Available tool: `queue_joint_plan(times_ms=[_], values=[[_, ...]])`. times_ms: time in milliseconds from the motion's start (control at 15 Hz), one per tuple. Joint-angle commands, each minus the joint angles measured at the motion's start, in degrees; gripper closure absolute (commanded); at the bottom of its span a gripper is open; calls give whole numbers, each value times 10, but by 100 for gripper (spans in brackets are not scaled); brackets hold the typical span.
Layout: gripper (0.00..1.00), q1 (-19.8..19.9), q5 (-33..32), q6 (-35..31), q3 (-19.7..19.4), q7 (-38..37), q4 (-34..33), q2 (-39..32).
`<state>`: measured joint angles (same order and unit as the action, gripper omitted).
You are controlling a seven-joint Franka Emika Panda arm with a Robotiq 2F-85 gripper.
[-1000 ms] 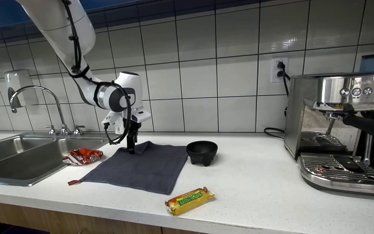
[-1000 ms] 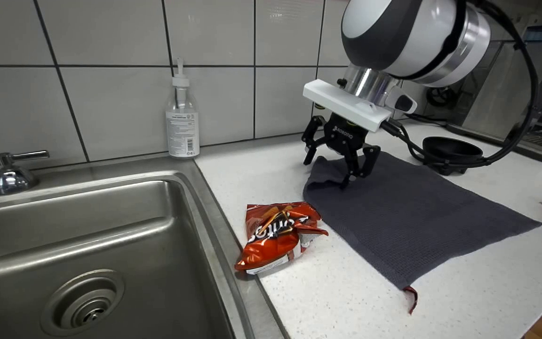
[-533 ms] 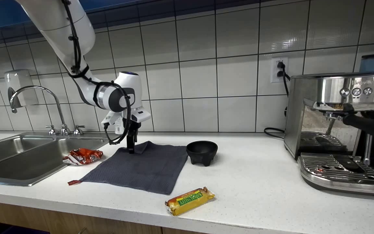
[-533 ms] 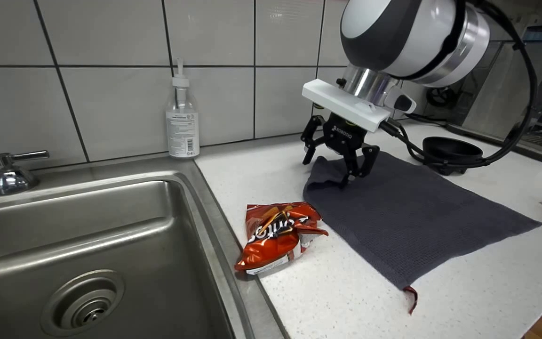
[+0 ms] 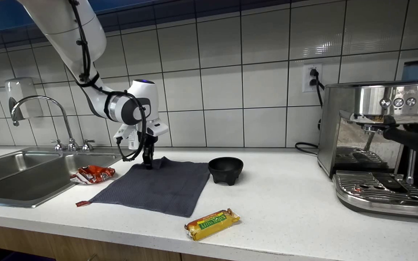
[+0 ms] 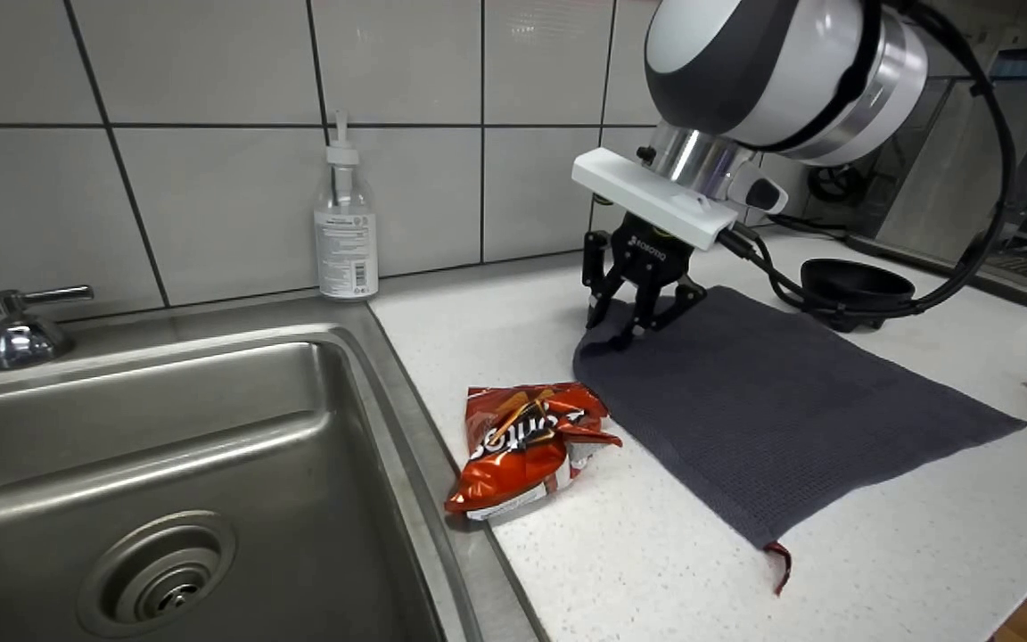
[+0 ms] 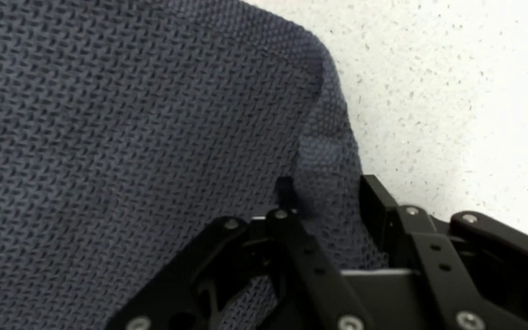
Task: Fold the grey towel twice
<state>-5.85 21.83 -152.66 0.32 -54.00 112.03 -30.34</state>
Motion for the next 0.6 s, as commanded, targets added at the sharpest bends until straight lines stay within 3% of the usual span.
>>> queue_joint_plan(times_ms=[0,133,533], values=[[90,-3,2,-6,-2,-12,-4,-1],[100,-3,1,-7,-2,-11,-3,-1],[99,-2,1,-9,-3,-9,-1,3]])
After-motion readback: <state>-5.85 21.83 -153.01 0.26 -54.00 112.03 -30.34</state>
